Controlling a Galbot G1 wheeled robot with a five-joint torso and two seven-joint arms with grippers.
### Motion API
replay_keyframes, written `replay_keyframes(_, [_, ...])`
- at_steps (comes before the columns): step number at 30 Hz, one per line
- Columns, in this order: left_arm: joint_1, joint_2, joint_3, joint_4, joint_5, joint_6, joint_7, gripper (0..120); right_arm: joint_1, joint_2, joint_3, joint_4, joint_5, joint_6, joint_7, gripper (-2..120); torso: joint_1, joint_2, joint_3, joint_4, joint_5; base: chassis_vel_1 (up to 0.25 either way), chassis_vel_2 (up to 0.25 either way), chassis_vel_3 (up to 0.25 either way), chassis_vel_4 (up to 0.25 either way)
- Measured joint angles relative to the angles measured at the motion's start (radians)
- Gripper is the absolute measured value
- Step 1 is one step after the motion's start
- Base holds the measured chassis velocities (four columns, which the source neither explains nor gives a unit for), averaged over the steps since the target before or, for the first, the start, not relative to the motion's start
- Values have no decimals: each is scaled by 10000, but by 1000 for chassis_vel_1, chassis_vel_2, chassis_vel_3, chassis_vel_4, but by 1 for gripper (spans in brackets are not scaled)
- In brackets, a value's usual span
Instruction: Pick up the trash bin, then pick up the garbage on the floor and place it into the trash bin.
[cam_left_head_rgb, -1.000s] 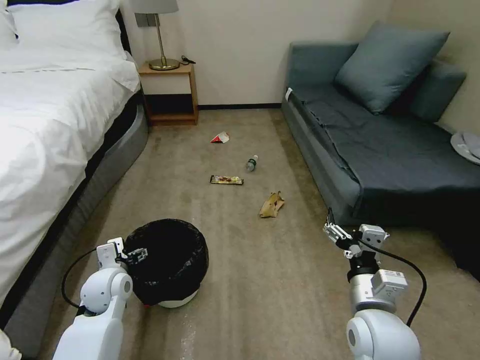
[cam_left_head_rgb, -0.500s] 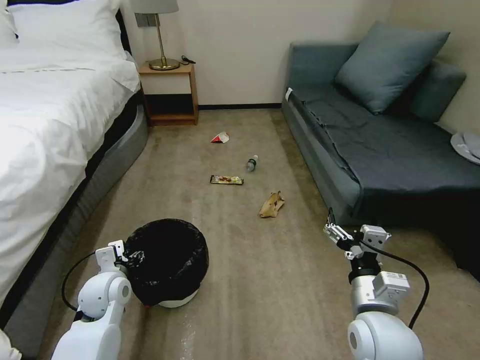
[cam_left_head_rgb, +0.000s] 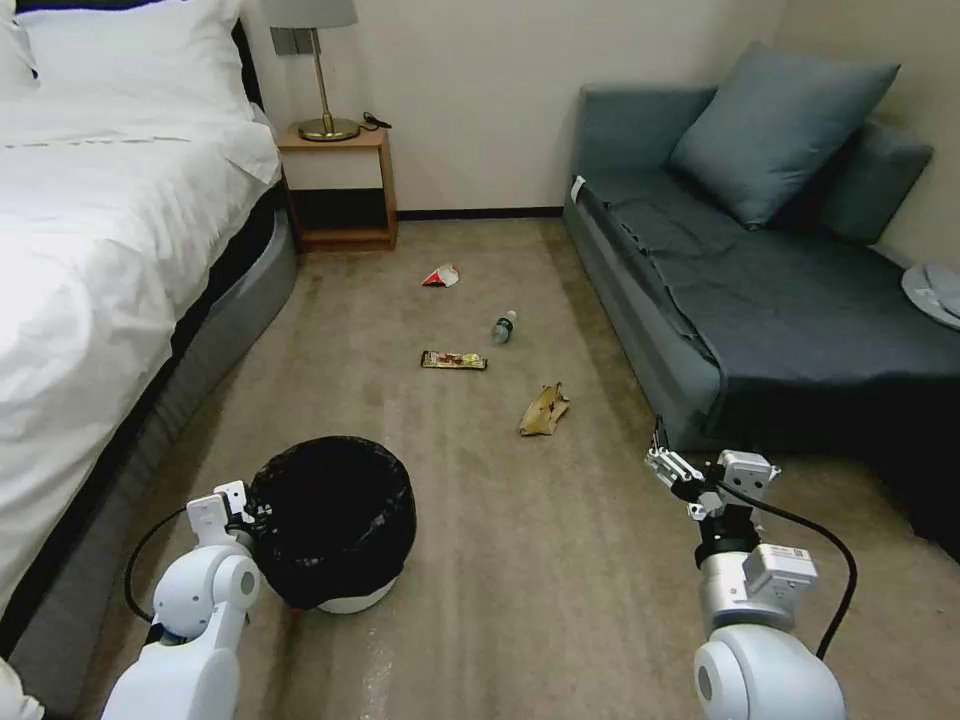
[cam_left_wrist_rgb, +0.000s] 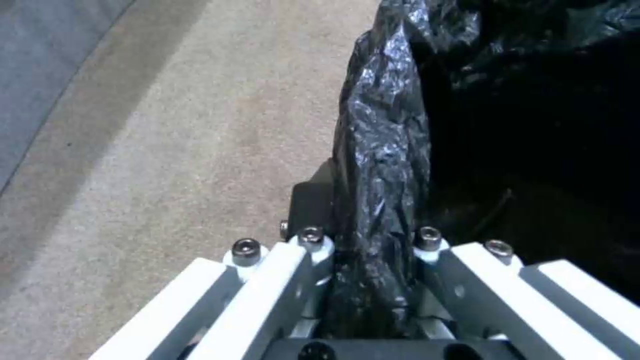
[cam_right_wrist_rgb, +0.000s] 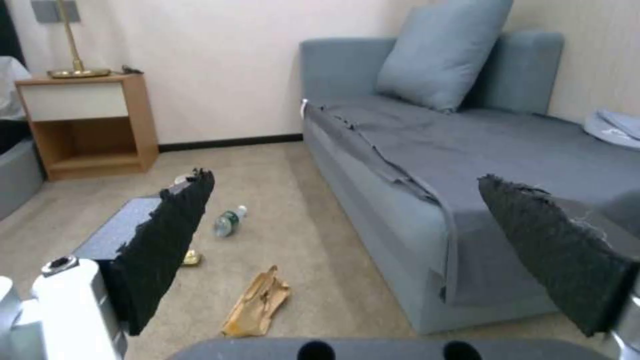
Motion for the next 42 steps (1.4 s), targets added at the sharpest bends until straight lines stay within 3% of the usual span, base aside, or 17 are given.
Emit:
replay_keyframes(10, [18, -49, -162, -279, -428, 77, -63, 6, -53, -1, -5, -64, -117, 179, -44, 100, 0, -1, 2, -2, -12, 0, 0, 0, 0])
replay_keyframes(24, [453, -252, -830, -1757, -930, 76, -273, 4, -249, 0, 24, -249, 118, 1202, -485, 100, 0, -2, 2, -1, -4, 0, 0, 0, 0])
replay_keyframes(32, [637, -591, -1347, -2540, -920, 63, -128, 4, -486, 0, -476, -680, -728, 1803, -761, 100, 0, -1, 2, 0, -2, 0, 0, 0, 0])
replay_keyframes(42, [609, -859, -1380, -2579, -972, 59, -43, 4, -558, -1, -350, -619, -592, 1986, -955, 100, 0, -1, 2, 0, -3, 0, 0, 0, 0])
